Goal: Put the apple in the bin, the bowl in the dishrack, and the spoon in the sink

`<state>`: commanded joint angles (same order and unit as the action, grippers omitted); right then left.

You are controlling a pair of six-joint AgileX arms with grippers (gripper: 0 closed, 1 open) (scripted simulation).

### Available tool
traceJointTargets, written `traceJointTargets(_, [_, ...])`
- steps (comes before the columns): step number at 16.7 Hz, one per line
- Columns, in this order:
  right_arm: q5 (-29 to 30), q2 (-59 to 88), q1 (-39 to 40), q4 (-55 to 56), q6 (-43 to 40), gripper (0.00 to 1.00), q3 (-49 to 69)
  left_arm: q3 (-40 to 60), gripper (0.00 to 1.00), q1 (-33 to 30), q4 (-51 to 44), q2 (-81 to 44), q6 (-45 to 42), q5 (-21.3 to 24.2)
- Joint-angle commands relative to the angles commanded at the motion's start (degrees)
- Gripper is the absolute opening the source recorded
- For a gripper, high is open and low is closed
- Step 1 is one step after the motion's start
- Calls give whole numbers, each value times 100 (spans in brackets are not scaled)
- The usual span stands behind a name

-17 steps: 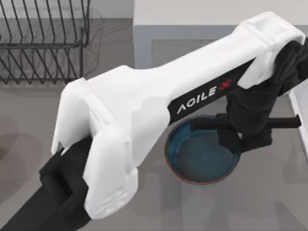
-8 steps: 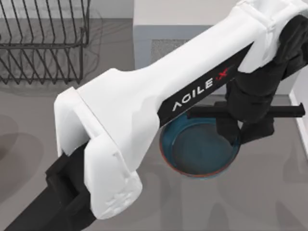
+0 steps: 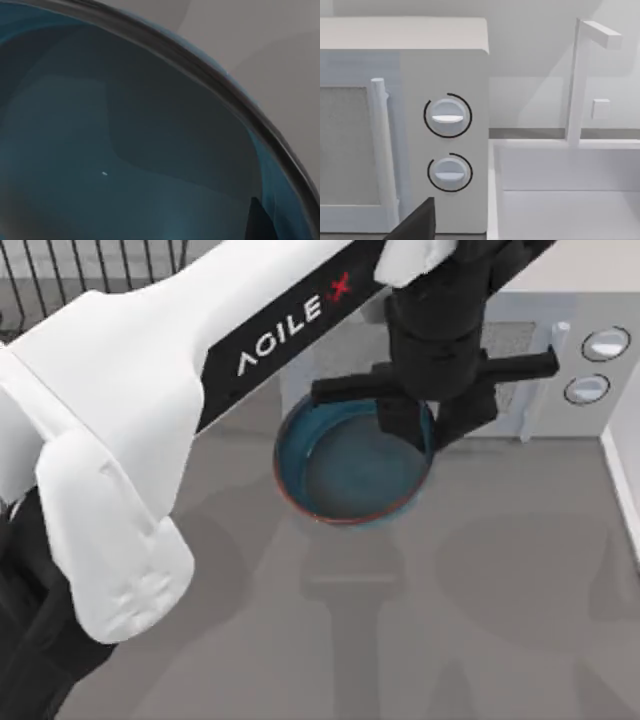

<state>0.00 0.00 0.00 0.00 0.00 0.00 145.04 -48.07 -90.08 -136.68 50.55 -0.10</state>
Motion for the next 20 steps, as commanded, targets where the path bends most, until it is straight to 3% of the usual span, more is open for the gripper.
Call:
traceJointTargets(7, [0,0,0,0,0,100,0,-3409,0,2466,2789,3361,-1642,124])
traceJointTargets(13, [0,0,0,0,0,100,0,-6280,0,4551,5623,6391,-3526,579])
traceJointTargets(20, [0,0,0,0,0,100,0,-8022,0,5779,7603,8453,-5031,1155])
